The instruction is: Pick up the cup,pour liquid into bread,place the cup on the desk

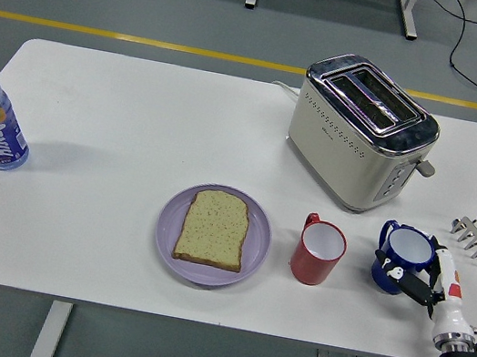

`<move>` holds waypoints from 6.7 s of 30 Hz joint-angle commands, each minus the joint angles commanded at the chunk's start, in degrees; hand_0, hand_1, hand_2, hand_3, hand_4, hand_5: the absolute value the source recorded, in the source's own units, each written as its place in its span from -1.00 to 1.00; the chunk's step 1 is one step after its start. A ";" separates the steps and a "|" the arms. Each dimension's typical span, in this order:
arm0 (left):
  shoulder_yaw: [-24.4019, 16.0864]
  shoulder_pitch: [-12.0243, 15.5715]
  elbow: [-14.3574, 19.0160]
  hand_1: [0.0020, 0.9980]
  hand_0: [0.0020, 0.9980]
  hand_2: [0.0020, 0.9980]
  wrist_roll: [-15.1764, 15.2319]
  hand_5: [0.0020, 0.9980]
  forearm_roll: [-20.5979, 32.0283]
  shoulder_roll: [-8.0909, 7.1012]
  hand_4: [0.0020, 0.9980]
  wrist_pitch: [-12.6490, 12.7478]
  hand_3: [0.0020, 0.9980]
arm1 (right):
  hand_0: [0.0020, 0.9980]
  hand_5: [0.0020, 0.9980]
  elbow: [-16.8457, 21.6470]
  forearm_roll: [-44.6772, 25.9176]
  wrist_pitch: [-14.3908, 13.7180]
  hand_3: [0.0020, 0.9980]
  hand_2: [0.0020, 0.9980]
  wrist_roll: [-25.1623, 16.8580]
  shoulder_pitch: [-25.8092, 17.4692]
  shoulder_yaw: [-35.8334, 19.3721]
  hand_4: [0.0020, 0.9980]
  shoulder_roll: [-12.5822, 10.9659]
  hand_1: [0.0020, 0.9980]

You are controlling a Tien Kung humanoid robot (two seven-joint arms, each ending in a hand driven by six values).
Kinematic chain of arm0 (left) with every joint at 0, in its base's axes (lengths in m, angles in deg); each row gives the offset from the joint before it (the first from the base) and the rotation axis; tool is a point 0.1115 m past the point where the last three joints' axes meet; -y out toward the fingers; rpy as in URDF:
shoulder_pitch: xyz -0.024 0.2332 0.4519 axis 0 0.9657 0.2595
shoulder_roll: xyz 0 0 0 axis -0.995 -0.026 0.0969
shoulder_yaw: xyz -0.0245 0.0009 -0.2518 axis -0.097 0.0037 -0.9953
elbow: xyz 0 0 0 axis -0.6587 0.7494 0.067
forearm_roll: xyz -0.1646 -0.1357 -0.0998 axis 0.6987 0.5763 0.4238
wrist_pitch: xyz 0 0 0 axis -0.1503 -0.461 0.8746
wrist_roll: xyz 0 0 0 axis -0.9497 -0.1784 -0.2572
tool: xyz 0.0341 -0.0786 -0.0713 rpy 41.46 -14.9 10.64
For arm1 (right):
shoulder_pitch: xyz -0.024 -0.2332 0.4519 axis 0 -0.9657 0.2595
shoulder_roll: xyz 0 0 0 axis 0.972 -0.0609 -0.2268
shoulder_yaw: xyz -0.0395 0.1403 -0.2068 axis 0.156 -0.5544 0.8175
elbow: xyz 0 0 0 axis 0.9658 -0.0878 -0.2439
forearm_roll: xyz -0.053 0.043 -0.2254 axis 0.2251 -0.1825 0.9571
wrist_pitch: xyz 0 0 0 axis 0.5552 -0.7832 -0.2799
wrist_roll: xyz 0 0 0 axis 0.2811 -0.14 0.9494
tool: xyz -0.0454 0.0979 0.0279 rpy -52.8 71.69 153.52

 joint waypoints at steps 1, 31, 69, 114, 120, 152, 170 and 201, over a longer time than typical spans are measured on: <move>-0.05 -0.02 0.00 0.51 0.38 0.55 -0.02 1.00 -0.07 -0.02 -0.21 0.02 0.22 | -0.01 -1.00 -0.09 0.03 0.07 0.04 0.06 0.00 0.07 0.14 0.31 0.01 -0.14; -0.56 -0.03 0.00 0.51 0.38 0.55 -0.12 1.00 -0.81 -0.12 -0.21 0.12 0.22 | -0.04 -1.00 -1.01 1.19 0.18 0.08 0.07 0.00 0.05 1.13 0.34 0.21 -0.14; -0.41 -0.12 -0.02 0.51 0.38 0.55 0.06 1.00 -0.38 -0.35 -0.21 0.05 0.22 | 0.43 -1.00 -1.97 5.86 3.13 0.36 0.38 0.00 -0.27 -0.09 0.41 0.42 0.21; -0.51 -0.27 -0.06 0.51 0.38 0.55 0.02 1.00 -0.45 -0.29 -0.21 0.07 0.22 | 0.58 -1.00 -3.67 5.27 1.42 0.42 0.49 0.00 -1.24 -2.24 0.48 0.88 0.28; -0.88 -0.23 -0.04 0.51 0.38 0.55 -0.15 1.00 -0.99 -0.24 -0.21 0.16 0.22 | 0.58 -1.00 -4.01 5.17 1.33 0.42 0.49 0.00 -1.32 -2.24 0.48 0.90 0.28; -0.60 -0.18 -0.09 0.51 0.38 0.55 0.02 1.00 -0.59 -0.28 -0.21 -0.05 0.22 | 0.91 -0.97 -4.44 10.30 3.73 0.93 0.86 1.70 -1.54 -4.26 0.79 1.28 0.59; -0.22 -0.25 -0.06 0.51 0.38 0.55 0.15 1.00 -0.05 -0.28 -0.21 -0.09 0.22 | 0.93 -1.00 -2.20 12.70 5.34 0.98 0.89 2.98 -3.64 -10.65 0.77 1.38 0.60; -1.08 -0.08 -0.08 0.51 0.38 0.55 -0.16 1.00 -1.19 -0.14 -0.21 0.24 0.22 | 0.94 -0.89 17.72 18.82 6.60 0.98 0.89 7.44 -11.01 -26.78 0.85 -1.65 0.61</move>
